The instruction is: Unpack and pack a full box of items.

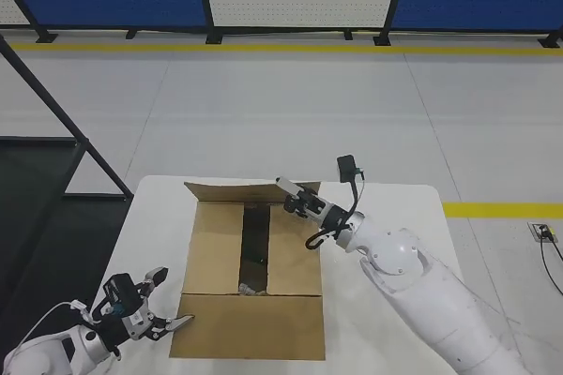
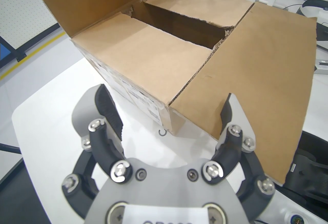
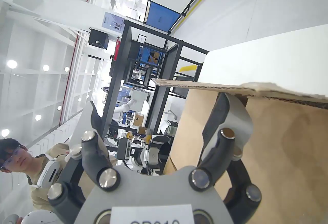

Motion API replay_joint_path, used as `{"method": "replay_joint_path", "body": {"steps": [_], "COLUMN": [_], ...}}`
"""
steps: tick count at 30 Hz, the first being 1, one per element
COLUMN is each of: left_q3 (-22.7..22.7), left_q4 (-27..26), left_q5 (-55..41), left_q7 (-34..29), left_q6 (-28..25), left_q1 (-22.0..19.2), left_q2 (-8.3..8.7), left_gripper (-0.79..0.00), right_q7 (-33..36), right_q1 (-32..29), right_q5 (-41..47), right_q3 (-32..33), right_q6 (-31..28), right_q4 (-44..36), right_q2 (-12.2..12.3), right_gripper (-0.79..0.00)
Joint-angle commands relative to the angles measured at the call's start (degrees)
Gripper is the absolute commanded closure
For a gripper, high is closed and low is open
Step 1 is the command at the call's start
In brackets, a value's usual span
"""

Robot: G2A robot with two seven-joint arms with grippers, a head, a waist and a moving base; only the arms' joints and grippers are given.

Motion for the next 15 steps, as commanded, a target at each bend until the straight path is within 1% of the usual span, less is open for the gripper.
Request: {"method": "replay_joint_path", "body": {"steps": [1, 8, 10, 12, 15], "left_q3": [0.3, 0.9, 1.1, 1.2, 1.2], "left_q4": [0.1, 0.7, 0.8, 0.6, 0.3], "left_q5": [0.1, 0.6, 0.5, 0.4, 0.3], "left_q7": [-0.3, -1.8, -2.1, -2.4, -2.5], "left_q6": [0.0, 0.1, 0.0, 0.1, 0.3], "left_q1": [-0.2, -1.5, -1.9, -2.1, -2.0], "left_q2": [0.05, 0.3, 0.37, 0.43, 0.51], "left_gripper": [-0.785, -0.785, -0.785, -0.785, -0.785], "right_q7": [0.0, 0.0, -2.2, -4.6, -6.1], "right_q1": [0.0, 0.0, -0.5, 0.2, 2.4], "right_q5": [0.0, 0.0, -0.6, -0.8, -0.3], "right_q3": [0.0, 0.0, 0.4, -0.2, -1.5], "right_q6": [0.0, 0.0, 1.3, 3.6, 4.5], "right_q4": [0.0, 0.0, 0.1, 0.2, 2.3], "right_q2": [0.0, 0.0, -0.1, -0.7, -2.0], "right_gripper": [-0.785, -0.785, -0.785, -0.785, -0.785]}}
